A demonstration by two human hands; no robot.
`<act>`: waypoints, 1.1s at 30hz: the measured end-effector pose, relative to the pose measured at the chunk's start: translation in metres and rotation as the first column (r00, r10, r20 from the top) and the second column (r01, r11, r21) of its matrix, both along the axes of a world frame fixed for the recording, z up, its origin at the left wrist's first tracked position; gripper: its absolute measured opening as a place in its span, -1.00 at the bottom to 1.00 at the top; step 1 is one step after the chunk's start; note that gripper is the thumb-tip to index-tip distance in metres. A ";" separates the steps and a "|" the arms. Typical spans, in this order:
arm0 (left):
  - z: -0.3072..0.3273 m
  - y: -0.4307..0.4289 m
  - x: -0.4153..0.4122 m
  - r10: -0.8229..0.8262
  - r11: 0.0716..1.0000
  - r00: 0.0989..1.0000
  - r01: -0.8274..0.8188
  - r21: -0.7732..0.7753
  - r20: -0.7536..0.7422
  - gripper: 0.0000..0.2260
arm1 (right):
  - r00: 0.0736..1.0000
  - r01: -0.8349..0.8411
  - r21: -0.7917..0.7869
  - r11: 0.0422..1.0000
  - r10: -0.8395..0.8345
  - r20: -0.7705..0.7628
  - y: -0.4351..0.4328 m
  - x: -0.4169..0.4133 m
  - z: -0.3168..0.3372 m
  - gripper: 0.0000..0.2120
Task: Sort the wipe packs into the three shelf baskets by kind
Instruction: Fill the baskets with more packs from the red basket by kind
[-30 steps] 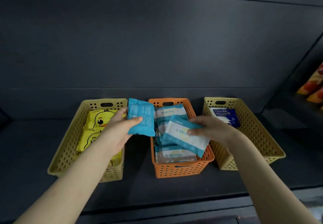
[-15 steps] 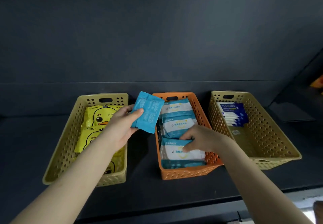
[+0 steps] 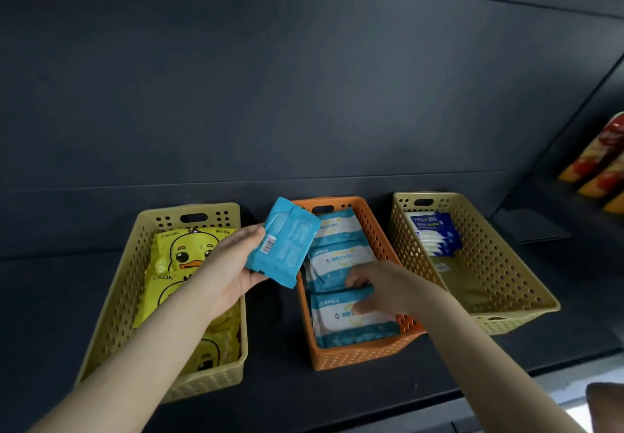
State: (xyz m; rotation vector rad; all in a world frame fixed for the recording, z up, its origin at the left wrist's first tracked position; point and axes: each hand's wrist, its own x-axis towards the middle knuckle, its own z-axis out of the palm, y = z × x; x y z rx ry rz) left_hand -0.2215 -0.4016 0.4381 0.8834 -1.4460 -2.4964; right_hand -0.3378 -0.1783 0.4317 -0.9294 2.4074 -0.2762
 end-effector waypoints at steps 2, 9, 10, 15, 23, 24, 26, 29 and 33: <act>0.003 -0.002 0.002 -0.048 0.997 0.998 0.046 -0.058 -0.031 -0.81 | 0.998 0.065 -0.084 0.994 -0.067 -0.022 0.001 -0.001 0.011 -0.75; 0.021 0.010 -0.006 -0.261 0.881 0.959 0.190 -0.433 -0.110 -0.81 | 0.704 0.664 -0.508 0.549 -0.230 0.672 -0.034 0.018 0.052 -0.59; 0.022 0.015 -0.009 -0.324 0.844 0.938 0.229 -0.485 -0.121 -0.80 | 0.632 0.720 -0.482 0.499 -0.185 0.752 -0.037 0.020 0.055 -0.51; 0.023 0.026 -0.018 -0.595 0.659 0.796 0.408 -0.631 -0.107 -0.71 | 0.433 0.901 -0.409 0.143 -0.265 0.861 -0.043 0.028 0.046 -0.56; 0.004 0.002 -0.033 -0.360 0.704 0.933 0.251 -0.664 -0.029 -0.59 | 0.327 0.907 -0.406 -0.108 -0.424 0.845 -0.002 0.027 0.022 -0.70; 0.003 0.005 -0.034 -0.364 0.718 0.931 0.274 -0.639 -0.010 -0.55 | 0.336 0.907 -0.411 -0.092 -0.430 0.838 0.001 0.027 0.021 -0.73; 0.001 0.014 -0.036 -0.382 0.741 0.924 0.317 -0.592 0.017 -0.48 | 0.360 0.909 -0.416 -0.032 -0.444 0.821 0.005 0.024 0.017 -0.75; -0.010 0.022 -0.041 -0.383 0.732 0.921 0.348 -0.586 0.069 -0.39 | 0.406 0.904 -0.421 0.072 -0.453 0.794 0.005 0.013 0.009 -0.70; -0.024 0.021 -0.044 -0.357 0.729 0.923 0.373 -0.574 0.147 -0.30 | 0.505 0.861 -0.456 0.226 -0.498 0.705 -0.003 -0.004 -0.004 -0.73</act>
